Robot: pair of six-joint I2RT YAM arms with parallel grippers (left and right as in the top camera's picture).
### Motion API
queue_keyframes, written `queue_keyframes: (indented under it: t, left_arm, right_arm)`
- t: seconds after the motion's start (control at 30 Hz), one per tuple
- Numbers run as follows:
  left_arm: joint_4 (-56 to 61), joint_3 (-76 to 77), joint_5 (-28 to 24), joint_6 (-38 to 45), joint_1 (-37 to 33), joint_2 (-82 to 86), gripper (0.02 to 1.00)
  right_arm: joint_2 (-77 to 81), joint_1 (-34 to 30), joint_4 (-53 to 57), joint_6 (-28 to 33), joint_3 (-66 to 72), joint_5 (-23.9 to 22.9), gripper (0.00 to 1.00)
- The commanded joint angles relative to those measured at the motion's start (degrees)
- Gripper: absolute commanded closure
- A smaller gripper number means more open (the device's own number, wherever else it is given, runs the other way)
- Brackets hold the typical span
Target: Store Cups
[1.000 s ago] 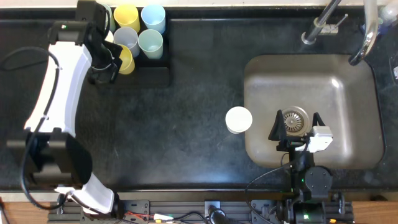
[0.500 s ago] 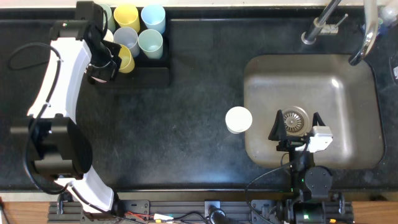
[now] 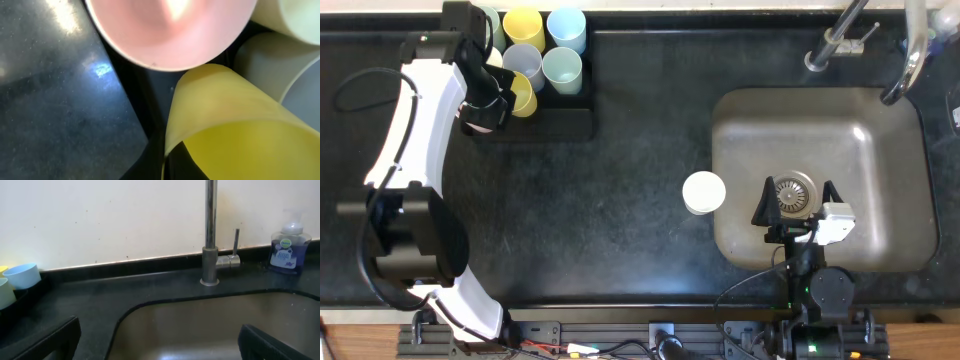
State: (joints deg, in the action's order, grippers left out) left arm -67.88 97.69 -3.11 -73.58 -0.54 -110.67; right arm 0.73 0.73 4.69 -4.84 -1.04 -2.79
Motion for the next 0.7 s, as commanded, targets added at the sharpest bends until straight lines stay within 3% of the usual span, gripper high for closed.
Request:
queue_keyframes:
  t: [0.03, 0.7]
  left_arm:
    - [-3.3, 0.0, -1.4, -0.4, -0.1, 2.6, 0.980]
    - [0.7, -5.2, 0.4, -0.2, -0.1, 3.8, 0.980]
  right_arm:
    - [-0.5, -0.4, -0.3, 0.2, 0.8, 0.4, 0.003]
    - [-0.5, -0.4, -0.3, 0.2, 0.8, 0.4, 0.003]
